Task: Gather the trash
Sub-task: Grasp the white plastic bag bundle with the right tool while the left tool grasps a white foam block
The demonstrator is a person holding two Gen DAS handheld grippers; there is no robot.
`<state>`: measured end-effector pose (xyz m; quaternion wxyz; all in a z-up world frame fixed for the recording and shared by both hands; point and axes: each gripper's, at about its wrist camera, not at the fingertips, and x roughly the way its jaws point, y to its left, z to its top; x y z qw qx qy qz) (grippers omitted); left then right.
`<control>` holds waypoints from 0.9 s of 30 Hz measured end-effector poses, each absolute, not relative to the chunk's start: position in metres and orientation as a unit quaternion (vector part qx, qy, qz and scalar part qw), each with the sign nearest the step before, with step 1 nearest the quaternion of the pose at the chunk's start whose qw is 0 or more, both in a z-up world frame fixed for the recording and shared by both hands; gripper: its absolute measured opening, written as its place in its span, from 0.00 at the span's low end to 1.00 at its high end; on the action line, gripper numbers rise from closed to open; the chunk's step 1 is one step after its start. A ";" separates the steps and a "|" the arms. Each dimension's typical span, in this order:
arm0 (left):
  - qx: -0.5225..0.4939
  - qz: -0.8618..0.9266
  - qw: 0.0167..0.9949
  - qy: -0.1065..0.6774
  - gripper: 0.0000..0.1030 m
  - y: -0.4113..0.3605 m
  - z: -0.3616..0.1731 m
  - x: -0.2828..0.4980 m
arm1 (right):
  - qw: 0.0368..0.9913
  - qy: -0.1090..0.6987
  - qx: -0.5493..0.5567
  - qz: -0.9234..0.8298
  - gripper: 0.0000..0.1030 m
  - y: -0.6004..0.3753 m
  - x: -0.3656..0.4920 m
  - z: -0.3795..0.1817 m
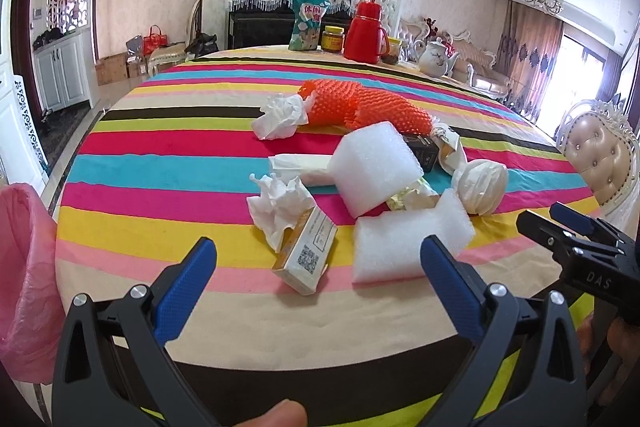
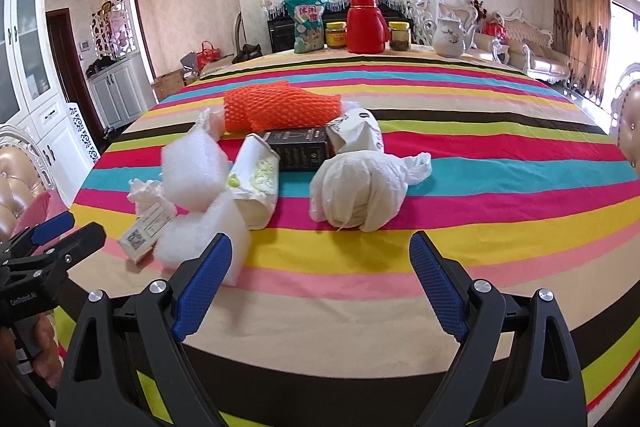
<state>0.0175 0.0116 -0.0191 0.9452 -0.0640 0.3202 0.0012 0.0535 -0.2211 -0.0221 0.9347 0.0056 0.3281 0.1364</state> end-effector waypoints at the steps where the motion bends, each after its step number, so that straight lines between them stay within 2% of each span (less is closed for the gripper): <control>1: -0.065 0.000 0.945 0.321 0.96 0.011 -0.019 0.019 | 0.934 0.332 0.007 0.135 0.82 -0.223 0.057 -0.022; 14: -0.072 -0.017 0.945 0.318 0.95 -0.001 -0.003 0.055 | 0.920 0.371 0.021 0.124 0.82 -0.228 0.113 -0.027; 23: -0.112 -0.026 0.928 0.355 0.95 -0.015 -0.006 0.105 | 0.912 0.396 0.030 0.107 0.82 -0.227 0.147 -0.038; 27: -0.111 -0.022 0.921 0.374 0.92 -0.023 -0.011 0.123 | 0.904 0.417 0.036 0.093 0.82 -0.230 0.162 -0.046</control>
